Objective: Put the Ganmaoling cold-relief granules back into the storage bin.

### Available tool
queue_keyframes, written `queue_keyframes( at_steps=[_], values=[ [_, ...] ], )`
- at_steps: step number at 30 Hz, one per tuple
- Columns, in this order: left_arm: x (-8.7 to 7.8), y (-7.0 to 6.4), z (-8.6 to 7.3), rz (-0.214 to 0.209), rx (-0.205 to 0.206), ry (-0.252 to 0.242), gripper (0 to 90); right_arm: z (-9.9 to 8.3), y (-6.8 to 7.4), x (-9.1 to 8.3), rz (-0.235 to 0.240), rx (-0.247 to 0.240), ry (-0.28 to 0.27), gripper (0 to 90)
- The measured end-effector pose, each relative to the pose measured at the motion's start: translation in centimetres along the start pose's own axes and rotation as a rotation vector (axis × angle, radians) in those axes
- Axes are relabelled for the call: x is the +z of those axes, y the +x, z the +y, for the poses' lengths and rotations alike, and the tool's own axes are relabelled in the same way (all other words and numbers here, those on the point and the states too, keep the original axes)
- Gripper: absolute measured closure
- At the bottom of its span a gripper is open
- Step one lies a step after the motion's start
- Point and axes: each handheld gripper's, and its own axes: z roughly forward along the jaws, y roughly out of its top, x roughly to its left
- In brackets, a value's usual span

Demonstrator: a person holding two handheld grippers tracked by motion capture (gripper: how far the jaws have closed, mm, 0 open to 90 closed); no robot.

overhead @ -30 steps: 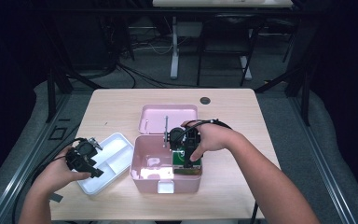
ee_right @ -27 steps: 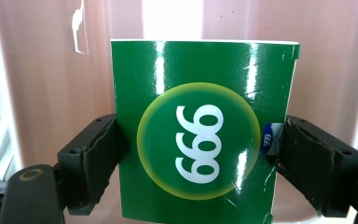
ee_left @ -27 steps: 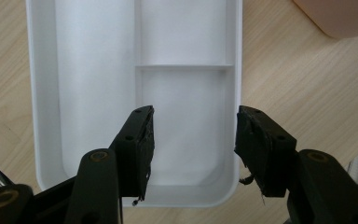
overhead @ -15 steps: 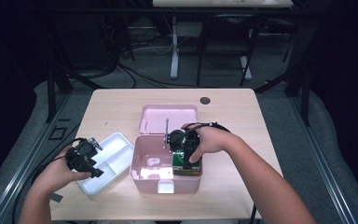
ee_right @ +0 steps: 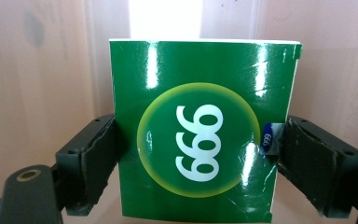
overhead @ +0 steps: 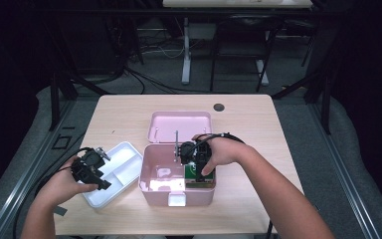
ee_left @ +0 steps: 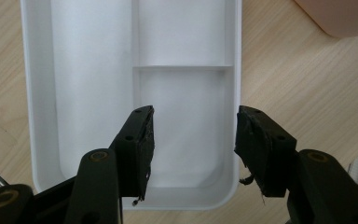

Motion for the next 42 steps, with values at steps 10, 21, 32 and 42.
queue_keyframes(
  at_steps=[10, 21, 32, 42],
  values=[
    [0.1, 0.0, 0.0, 0.001, 0.000, 0.003, 47.0, -0.1, 0.0, -0.2, -0.022, 0.009, 0.008, 14.1],
    [0.1, 0.0, 0.0, 0.000, -0.001, 0.002, 47.0, -0.6, 0.2, -1.5, -0.019, 0.042, -0.018, 15.6],
    [0.1, 0.0, 0.0, 0.006, -0.001, 0.006, 47.1, -1.4, 1.1, -4.4, -0.052, 0.089, -0.085, 23.2],
    [-0.1, 0.4, 0.2, 0.032, -0.029, -0.006, 49.4, -3.0, 2.5, -5.9, -0.108, 0.176, -0.142, 31.3]
  ],
)
